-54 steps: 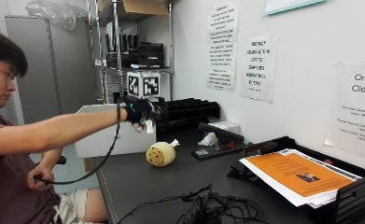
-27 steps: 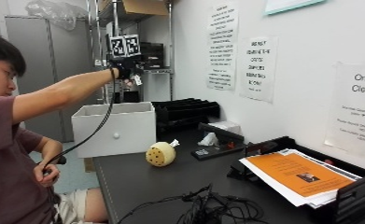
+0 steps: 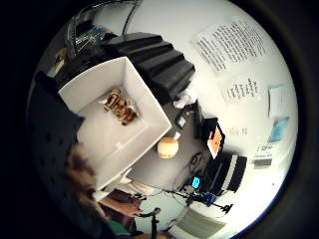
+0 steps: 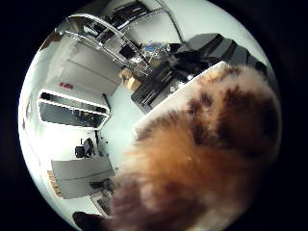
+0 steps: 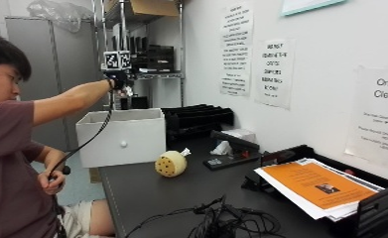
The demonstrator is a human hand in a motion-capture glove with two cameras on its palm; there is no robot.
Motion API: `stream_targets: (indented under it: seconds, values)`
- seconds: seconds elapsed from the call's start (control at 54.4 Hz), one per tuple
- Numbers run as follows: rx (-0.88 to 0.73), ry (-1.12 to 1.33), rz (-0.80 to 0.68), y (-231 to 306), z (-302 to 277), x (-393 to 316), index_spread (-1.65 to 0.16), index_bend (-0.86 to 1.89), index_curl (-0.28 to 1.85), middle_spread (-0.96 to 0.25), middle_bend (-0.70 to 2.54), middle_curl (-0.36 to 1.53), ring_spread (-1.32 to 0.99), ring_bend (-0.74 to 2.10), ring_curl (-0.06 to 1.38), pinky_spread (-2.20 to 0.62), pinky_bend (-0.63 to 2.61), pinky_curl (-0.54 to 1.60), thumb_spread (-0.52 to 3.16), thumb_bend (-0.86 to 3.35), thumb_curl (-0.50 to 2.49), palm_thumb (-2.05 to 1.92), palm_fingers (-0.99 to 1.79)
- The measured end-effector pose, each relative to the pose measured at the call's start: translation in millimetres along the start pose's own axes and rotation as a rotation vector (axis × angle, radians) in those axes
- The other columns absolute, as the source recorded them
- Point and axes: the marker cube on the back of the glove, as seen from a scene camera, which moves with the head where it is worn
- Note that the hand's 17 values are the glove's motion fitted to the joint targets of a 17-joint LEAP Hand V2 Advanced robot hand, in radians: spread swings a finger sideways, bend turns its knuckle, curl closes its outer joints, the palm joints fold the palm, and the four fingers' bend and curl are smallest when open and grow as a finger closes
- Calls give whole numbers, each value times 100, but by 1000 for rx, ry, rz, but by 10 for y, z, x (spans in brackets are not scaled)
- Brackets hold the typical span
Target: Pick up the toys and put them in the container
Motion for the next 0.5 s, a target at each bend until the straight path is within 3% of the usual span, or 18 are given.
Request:
stream_targets:
  seconds: [0.074,0.184,0.221,0.257,0.276,0.331,0.496]
  values:
    - [-110,35,-51,88,77,6,-30,71,95,-25,116,95,-36,144,75,-38,116,55,64,-1,93,49,95]
    - [-328,87,47,187,189,51,-31,57,98,-27,110,95,-35,147,74,-38,118,54,69,-2,93,48,83]
    - [-413,103,48,231,210,65,-30,44,96,-28,106,94,-35,147,74,-37,118,54,78,-6,88,38,68]
    - [-472,105,39,250,223,65,-27,20,91,-28,100,91,-34,142,73,-33,122,57,90,-15,78,14,30]
    - [-485,104,31,253,224,66,-25,8,88,-27,83,86,-32,136,72,-29,128,59,90,-18,74,5,-4]
    - [-459,106,17,247,201,84,-22,4,76,-18,52,75,-22,110,65,-19,137,58,93,-14,67,-7,-48]
    - [-396,116,110,284,51,242,-17,2,51,-3,20,58,-8,72,46,-3,126,48,98,-10,52,-12,-40]
